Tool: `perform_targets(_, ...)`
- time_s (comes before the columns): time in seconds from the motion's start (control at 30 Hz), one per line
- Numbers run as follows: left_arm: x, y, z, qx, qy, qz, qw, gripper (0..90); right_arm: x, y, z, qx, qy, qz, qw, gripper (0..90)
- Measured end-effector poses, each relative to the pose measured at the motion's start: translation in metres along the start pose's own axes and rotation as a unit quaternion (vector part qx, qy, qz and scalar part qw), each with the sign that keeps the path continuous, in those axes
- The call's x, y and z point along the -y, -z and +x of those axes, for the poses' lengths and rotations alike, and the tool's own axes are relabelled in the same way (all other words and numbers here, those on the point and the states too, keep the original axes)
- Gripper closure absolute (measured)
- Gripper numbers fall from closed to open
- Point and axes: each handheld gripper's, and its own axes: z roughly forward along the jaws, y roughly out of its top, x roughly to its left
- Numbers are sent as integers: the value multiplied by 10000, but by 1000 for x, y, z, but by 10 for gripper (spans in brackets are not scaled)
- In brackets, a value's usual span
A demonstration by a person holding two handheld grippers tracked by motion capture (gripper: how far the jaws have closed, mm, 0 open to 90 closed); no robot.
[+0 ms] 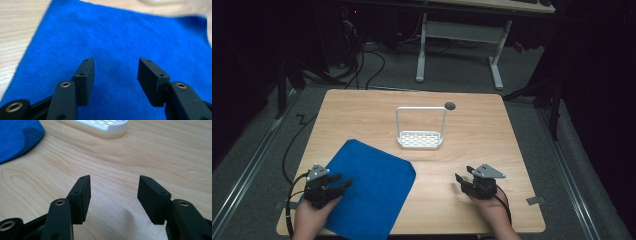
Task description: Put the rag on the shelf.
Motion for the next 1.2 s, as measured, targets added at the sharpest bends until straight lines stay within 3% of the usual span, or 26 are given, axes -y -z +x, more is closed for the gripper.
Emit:
perform_targets(0.03, 0, -2, -1, 23, 15, 69, 10000, 489, 0, 0, 1, 17, 1, 6, 10000, 450)
perform_targets(0.2, -5, -4, -3, 148, -109, -58, 9998, 488, -3, 2, 4, 22, 20, -83, 10000, 455)
perform_targets(0.6, -3, 2, 6, 197, 129, -152, 9996, 487, -7, 1, 15, -163, 51, -128, 9998, 462)
perform_targets(0.83, -1, 2, 5, 184, 87, -122, 9997, 511, -16, -2, 38, -533, 213, -226, 9981, 515)
perform_targets(0.97, 3, 6, 4, 108, 13, -8, 9999, 566, -24, -6, 56, -868, 314, -230, 9955, 571)
perform_targets(1.2, 14, 12, 0, -105, -252, 512, 9983, 794, -37, -22, 92, -1566, 679, 13, 9853, 755)
